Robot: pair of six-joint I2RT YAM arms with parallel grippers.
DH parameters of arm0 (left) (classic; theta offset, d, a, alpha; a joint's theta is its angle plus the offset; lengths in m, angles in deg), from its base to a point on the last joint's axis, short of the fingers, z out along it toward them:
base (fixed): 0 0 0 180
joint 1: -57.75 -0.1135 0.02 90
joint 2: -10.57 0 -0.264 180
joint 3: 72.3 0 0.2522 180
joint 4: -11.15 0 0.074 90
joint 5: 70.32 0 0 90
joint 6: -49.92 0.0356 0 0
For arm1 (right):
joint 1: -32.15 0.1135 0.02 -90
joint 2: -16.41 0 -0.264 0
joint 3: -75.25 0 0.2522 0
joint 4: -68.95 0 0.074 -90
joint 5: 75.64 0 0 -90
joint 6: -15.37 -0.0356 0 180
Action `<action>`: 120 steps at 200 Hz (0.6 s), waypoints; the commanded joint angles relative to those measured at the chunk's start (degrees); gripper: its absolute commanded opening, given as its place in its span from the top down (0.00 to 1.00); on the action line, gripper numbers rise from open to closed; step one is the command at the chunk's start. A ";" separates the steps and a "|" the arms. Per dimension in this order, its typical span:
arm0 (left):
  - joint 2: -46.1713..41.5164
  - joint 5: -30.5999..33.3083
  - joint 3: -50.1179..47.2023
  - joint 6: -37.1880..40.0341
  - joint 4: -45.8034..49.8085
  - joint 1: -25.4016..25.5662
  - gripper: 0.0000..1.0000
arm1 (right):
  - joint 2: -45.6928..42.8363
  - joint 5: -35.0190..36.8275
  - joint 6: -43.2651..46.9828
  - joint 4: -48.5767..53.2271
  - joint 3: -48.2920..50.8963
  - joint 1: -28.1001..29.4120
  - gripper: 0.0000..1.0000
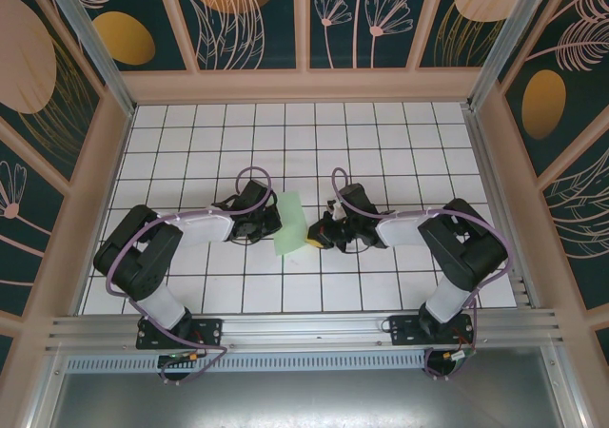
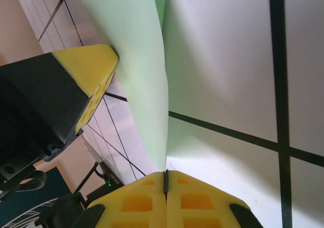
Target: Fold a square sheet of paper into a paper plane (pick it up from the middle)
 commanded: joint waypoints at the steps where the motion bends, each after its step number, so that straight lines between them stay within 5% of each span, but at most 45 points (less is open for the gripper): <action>1: -3.20 0.17 -0.93 0.84 0.95 -0.05 0.98 | -1.41 -0.07 0.43 2.60 -0.97 0.08 1.00; 38: -9.23 4.72 0.22 0.77 -0.43 -0.63 0.87 | -1.71 0.26 0.85 4.54 -1.81 0.04 1.00; 120: 0.60 2.44 1.54 1.45 -2.32 -2.55 0.96 | 0.21 -0.45 1.46 4.40 -4.87 0.43 1.00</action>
